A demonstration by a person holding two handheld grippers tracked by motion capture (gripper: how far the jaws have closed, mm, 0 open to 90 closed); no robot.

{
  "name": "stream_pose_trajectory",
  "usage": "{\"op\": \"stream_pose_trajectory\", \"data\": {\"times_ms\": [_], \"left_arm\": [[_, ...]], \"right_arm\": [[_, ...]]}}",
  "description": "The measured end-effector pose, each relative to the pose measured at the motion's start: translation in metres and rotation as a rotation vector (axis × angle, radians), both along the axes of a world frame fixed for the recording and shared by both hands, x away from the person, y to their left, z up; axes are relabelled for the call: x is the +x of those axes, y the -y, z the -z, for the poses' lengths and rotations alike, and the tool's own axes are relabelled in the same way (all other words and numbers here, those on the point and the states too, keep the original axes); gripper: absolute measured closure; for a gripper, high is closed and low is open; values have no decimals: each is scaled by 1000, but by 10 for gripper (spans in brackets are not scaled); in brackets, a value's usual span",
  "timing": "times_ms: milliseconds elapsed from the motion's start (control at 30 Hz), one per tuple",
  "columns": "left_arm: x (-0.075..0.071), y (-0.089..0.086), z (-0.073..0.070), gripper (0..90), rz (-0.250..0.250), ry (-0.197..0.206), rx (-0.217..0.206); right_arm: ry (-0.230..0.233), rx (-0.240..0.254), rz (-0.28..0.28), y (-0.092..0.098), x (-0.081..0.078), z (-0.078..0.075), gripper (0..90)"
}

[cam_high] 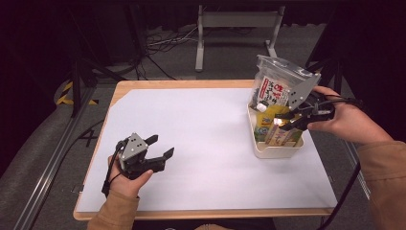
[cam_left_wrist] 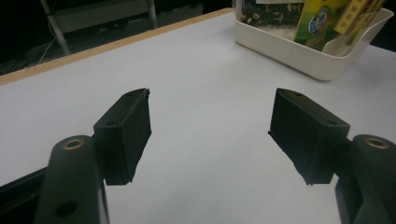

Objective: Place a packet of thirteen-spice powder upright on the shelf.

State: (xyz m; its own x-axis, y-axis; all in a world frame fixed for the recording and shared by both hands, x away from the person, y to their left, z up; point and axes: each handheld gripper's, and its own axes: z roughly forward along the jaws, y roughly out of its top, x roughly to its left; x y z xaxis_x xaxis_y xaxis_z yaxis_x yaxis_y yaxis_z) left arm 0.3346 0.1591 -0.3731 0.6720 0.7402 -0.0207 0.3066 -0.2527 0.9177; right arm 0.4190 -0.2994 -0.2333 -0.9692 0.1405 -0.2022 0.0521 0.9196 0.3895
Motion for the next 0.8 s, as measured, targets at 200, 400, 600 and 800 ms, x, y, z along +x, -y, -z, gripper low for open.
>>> {"op": "stream_pose_trajectory", "data": {"times_ms": [200,400,600,800], "left_arm": [[1,-1,0,297,-5,-1,1],[2,-3,0,296,-17,-6,1],[3,-3,1,294,-17,-9,1],[4,-4,1,291,-22,-9,2]], "right_arm": [[-22,-6,-1,1,0,2,687],[-38,-21,-3,1,2,8,686],[-34,-17,-7,1,2,12,685],[-43,-9,-9,3,0,12,686]]}}
